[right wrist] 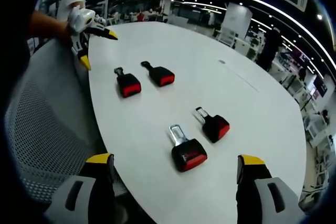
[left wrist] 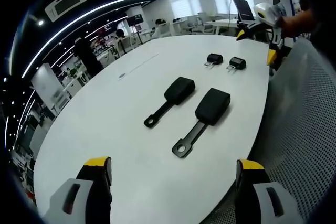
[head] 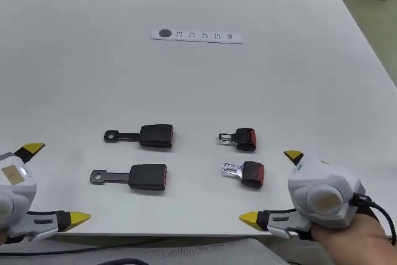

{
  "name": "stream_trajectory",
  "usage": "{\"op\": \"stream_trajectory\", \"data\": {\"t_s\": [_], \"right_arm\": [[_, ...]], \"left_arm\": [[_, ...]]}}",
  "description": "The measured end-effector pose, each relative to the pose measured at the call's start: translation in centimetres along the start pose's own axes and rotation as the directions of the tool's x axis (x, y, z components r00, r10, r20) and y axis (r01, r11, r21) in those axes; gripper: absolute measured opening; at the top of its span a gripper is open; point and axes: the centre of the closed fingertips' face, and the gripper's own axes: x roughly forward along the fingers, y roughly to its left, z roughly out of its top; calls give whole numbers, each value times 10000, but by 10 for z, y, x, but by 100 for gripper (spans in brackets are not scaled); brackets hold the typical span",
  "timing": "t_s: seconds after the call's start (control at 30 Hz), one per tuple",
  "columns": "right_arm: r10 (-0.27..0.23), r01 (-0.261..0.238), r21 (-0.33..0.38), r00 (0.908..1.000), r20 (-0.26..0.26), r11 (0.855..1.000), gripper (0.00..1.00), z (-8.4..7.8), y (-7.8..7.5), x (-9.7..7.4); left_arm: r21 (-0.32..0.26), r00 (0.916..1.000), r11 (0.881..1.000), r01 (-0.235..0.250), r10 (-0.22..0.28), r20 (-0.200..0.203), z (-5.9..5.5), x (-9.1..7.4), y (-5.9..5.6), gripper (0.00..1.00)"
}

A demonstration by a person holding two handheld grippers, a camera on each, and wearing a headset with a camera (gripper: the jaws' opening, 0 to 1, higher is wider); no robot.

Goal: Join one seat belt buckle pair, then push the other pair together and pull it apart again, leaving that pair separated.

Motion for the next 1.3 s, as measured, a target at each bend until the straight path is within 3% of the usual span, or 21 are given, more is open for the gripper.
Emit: {"op": "stream_trajectory", "data": {"t_s": [0.33,0.6,0.73,0.9,1.1,1.2,1.3], "right_arm": [[-166,164,125,9998,115,9998,98,0,-7,-4],[79,-75,-320,9999,107,9995,97,4,2,-4],[154,-151,-167,9997,175,9997,96,7,0,-3],[236,-233,-234,9996,127,9995,90,6,-3,-3],[377,-373,-196,9991,195,9991,85,7,-5,-1],[463,-459,-182,9987,233,9988,82,9,-6,1],[758,-755,-69,9952,626,9971,77,16,-4,2]], "left_arm": [[144,9993,9992,360,-360,-54,2,2,-11,99],[126,9987,9987,502,-503,85,7,0,-14,100],[300,9982,9978,598,-601,72,8,-2,-15,99],[408,9943,9935,1067,-1065,-75,6,-3,-19,98],[632,9928,9908,1195,-1197,-14,25,0,-13,93],[765,9884,9855,1515,-1514,-64,29,8,-15,84],[931,9843,9800,1761,-1761,-82,37,15,-21,82]]}}
